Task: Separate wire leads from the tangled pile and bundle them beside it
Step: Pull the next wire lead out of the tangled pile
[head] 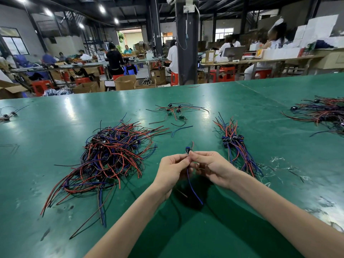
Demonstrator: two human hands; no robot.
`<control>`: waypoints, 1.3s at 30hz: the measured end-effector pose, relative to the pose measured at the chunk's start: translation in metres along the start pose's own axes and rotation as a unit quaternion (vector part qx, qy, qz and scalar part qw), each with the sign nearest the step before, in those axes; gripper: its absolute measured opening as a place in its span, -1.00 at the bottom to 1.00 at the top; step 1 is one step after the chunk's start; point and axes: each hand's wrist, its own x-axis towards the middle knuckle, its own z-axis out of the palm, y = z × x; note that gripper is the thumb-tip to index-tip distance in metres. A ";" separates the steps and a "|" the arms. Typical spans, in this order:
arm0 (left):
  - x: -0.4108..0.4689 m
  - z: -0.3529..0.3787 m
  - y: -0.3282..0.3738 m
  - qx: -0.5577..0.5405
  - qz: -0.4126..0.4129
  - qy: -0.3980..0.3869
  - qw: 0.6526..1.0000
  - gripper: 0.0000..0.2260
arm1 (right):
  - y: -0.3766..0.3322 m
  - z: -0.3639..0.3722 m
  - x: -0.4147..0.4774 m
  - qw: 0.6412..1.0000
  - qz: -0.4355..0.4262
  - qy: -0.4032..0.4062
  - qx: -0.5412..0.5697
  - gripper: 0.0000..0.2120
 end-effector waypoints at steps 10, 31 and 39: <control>-0.002 0.005 -0.001 0.036 -0.020 -0.034 0.999 -0.77 | 0.006 -0.003 0.005 0.997 -0.064 0.039 -0.005 -0.82; -0.004 0.006 -0.009 0.029 -0.044 -0.054 0.997 -0.79 | 0.016 -0.005 0.030 0.989 -0.106 0.088 -0.063 -0.80; -0.013 0.008 -0.001 0.081 0.050 -0.082 0.992 -0.84 | 0.013 -0.003 0.029 0.990 -0.108 0.086 -0.032 -0.80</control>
